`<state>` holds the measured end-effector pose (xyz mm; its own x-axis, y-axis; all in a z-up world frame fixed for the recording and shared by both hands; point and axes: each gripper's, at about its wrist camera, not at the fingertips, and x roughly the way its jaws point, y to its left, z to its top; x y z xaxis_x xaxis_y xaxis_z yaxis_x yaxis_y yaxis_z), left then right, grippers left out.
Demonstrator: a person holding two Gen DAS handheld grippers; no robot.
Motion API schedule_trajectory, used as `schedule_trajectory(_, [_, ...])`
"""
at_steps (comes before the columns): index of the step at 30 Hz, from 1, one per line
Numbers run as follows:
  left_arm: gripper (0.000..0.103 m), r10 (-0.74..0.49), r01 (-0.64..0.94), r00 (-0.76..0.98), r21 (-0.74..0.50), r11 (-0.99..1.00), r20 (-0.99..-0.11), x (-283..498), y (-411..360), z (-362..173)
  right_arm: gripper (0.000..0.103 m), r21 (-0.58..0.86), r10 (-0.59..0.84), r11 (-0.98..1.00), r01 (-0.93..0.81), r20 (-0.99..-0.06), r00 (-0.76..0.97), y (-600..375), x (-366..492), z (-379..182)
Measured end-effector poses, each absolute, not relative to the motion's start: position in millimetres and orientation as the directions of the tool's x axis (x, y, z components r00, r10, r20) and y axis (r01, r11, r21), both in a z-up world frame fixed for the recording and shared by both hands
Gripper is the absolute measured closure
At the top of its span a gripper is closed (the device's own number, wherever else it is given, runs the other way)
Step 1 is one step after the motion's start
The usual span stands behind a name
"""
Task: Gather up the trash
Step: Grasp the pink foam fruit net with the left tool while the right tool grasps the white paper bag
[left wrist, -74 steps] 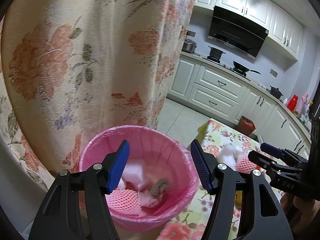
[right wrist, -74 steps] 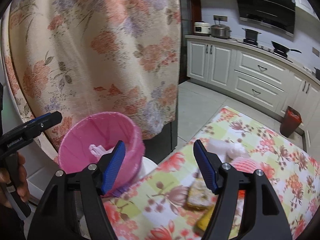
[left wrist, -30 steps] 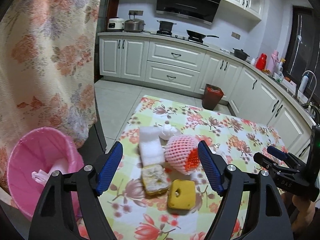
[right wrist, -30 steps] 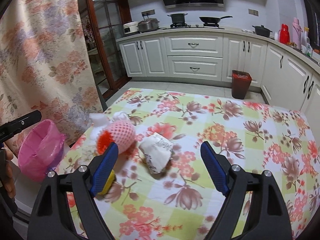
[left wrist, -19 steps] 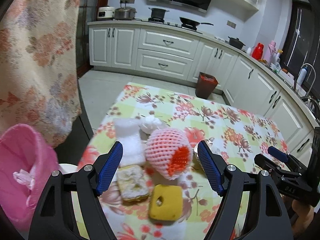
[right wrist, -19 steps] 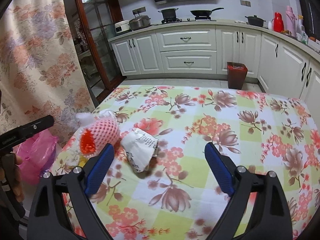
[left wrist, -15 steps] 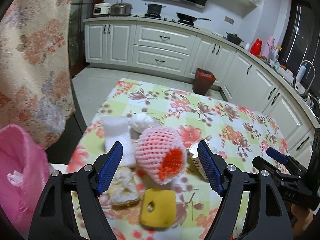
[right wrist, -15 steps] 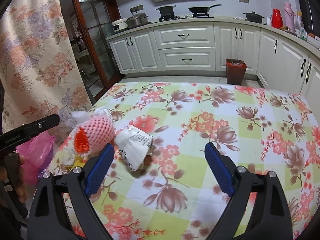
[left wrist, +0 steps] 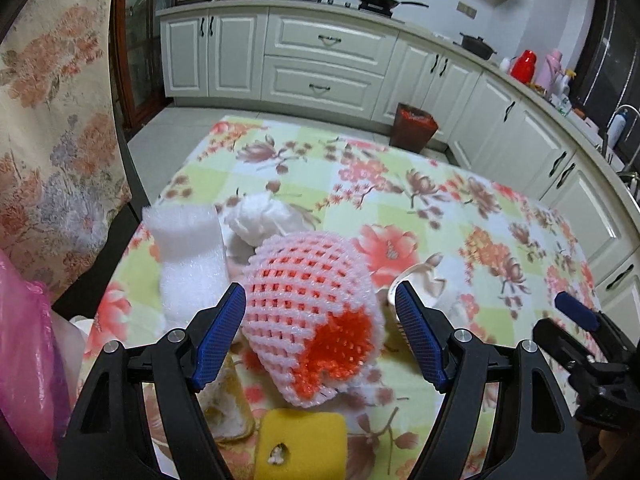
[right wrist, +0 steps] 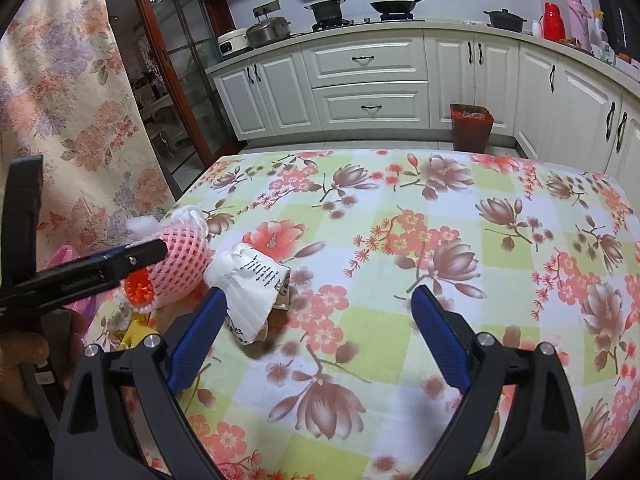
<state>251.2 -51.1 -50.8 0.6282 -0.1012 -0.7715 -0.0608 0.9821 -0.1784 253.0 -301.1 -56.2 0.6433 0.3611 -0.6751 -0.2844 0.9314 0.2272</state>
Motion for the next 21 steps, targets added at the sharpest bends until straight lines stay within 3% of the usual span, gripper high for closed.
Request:
schedule_trajectory(3, [0.039,-0.103,-0.067,0.606,-0.179,0.982,-0.789,254.5,-48.6,-60.3,0.011,0.234,0.367,0.929,-0.287,-0.680,0.635,-297.1,257.1,-60.0])
schedule_trajectory(8, [0.060,-0.115,-0.063,0.594,-0.189,0.980,-0.796,253.9,-43.9,-66.0,0.009,0.243,0.384,0.922,-0.303,-0.684,0.621,-283.6,261.5,-64.9])
schedule_trajectory(11, [0.066,-0.130,-0.058,0.597,-0.204,0.977,-0.792,251.3,-38.9,-64.7,0.009,0.244,0.390,0.919,-0.311,-0.688,0.612,-274.1,264.4,-67.9])
schedule_trajectory(21, [0.069,-0.159,-0.030,0.630,-0.229,0.973,-0.760,238.4,-32.4,-46.6,0.009,0.246,0.397,0.914,-0.322,-0.704,0.589,-248.1,273.7,-75.6])
